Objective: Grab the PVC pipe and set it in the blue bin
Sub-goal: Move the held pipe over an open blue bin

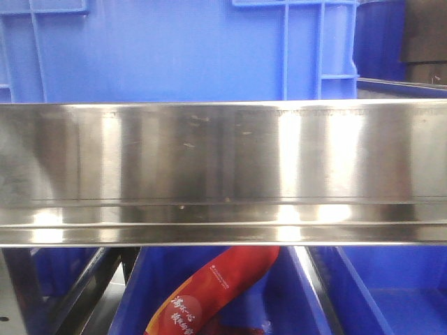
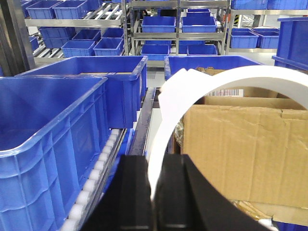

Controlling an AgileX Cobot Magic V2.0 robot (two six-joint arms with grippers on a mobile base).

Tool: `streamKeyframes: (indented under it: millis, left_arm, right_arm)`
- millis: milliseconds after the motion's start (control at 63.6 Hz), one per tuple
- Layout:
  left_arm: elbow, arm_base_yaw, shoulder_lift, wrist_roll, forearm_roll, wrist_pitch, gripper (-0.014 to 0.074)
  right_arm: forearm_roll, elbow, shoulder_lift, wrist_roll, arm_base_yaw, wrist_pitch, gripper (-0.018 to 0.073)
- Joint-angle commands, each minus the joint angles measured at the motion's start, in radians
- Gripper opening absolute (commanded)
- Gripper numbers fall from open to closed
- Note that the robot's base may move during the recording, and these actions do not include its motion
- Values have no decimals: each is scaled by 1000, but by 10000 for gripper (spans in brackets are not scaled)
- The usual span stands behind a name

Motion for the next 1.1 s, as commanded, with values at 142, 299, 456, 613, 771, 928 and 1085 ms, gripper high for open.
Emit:
streamKeyframes:
  millis: [142,299,456,613,771,928,1085]
  left_arm:
    - [0,0,-5,-5,-2,-28,-111]
    - [0,0,-5,-5,-2,-28,-111]
    - [0,0,-5,-5,-2,-28,-111]
    - [0,0,-5,-5,-2,-28,-111]
    - [0,0,-5,-5,-2,-28,-111]
    - [0,0,-5,-5,-2,-28,-111]
    - [0,0,-5,-5,-2,-28,-111]
  right_arm:
    - [1,-5,-4,-7,-3,-25,-168]
    - [1,-5,-4,-7,-3,-25,-168]
    - [1,-5,-4,-7,-3,-25,-168]
    - [1,-5,-4,-7,-3,-25,-168]
    - [1,-5,-4,-7,-3,-25,-168]
    - [1,-5,-4,-7,-3,-25,-168]
    - [1,-5,-4,-7,-3,-25,-168]
